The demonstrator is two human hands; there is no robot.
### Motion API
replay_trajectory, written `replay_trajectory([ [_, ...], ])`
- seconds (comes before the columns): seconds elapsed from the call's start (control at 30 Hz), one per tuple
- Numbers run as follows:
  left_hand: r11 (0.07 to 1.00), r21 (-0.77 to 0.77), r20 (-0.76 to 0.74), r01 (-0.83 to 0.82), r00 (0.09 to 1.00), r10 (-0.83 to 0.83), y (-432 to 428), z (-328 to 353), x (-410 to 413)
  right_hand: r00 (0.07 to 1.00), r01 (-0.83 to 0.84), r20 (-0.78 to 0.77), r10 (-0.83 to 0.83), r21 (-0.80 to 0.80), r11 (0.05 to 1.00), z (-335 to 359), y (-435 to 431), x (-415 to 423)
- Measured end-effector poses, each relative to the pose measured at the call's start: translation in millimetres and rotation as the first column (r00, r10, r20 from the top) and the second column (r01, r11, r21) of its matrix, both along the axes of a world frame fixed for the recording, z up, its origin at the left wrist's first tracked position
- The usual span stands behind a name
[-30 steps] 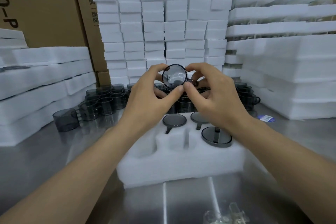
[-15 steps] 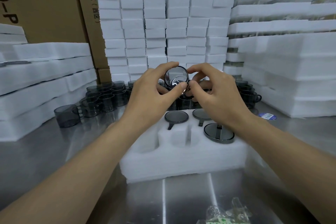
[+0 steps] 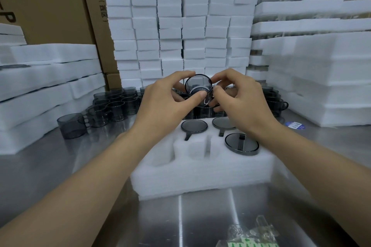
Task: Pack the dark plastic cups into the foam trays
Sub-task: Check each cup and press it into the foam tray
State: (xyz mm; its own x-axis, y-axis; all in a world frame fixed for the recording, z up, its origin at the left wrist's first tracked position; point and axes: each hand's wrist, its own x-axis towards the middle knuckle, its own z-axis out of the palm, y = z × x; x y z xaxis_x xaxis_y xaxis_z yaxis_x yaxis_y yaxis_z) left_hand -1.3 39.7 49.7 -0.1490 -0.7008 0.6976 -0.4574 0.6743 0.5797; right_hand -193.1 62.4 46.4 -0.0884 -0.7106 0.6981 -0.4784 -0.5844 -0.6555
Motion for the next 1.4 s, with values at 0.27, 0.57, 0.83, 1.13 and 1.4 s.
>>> replay_trajectory([
  [0.27, 0.995, 0.1, 0.106, -0.008, 0.994, -0.003, -4.0, -1.9, 1.7, 0.986, 0.08, -0.151, -0.072, 0.046, 0.996, 1.7, 0.4, -0.9],
  [0.57, 0.991, 0.134, 0.212, -0.02, 0.977, -0.009, -3.0, -1.9, 0.7, 0.961, 0.079, -0.273, -0.032, 0.161, 0.984, 0.7, 0.9, -2.7],
  [0.83, 0.99, 0.131, 0.278, 0.045, 0.957, -0.081, -3.9, -3.1, 0.5, 0.969, 0.057, -0.247, -0.014, 0.168, 0.984, 1.1, 1.2, -2.9],
  [1.13, 0.994, 0.103, 0.237, 0.042, 0.969, -0.065, -6.0, -4.2, 1.2, 0.988, -0.013, -0.149, 0.035, 0.147, 0.989, -0.4, -1.1, -4.1],
  [1.4, 0.992, 0.122, 0.119, 0.035, 0.992, -0.049, -5.8, -2.8, 1.0, 0.992, -0.065, -0.101, 0.078, 0.13, 0.989, -1.6, -2.3, -4.6],
])
